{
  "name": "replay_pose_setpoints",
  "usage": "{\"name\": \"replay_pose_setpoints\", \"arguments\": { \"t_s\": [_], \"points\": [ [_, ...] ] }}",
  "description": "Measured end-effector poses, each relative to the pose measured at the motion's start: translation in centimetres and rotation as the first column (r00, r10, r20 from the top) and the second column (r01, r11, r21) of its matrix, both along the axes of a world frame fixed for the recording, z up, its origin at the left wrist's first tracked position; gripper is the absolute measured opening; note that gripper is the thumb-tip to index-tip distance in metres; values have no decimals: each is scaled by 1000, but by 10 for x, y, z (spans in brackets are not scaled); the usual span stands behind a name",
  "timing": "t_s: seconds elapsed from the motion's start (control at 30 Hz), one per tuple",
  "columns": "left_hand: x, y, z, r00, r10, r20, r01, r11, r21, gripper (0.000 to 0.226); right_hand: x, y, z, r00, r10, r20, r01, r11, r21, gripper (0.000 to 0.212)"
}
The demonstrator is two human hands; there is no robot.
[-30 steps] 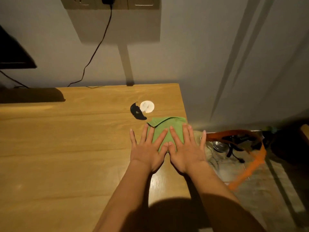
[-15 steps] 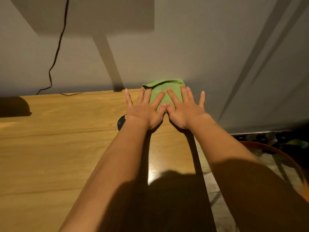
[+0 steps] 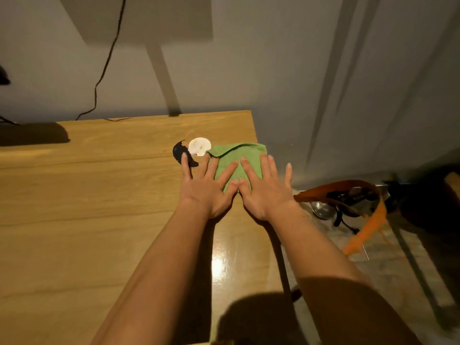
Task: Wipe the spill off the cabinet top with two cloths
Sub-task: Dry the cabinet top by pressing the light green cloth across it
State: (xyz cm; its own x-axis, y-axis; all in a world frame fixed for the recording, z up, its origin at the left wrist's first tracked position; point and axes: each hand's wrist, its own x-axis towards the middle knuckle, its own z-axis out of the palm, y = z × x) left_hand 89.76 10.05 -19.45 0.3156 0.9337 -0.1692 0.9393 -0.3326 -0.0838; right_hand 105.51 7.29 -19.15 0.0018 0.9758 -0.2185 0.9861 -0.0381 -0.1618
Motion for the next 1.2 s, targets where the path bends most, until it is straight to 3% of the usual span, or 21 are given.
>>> {"name": "replay_pose_setpoints", "arguments": {
  "t_s": [0.2,0.43,0.73,1.2],
  "points": [
    [-6,-131,-2,997,28,71,-24,998,-55,61,-6,-133,1,996,-31,-82,30,999,-10,59],
    [-8,-237,8,992,71,100,-55,985,-161,58,-9,-233,10,998,-24,-63,21,999,-49,59],
    [-44,-277,16,993,106,57,-93,976,-199,55,-45,-268,15,999,23,-23,-25,996,-86,59],
    [-253,-281,27,964,265,4,-253,924,-288,54,-250,-252,25,968,251,23,-245,959,-144,67]
  ]
}}
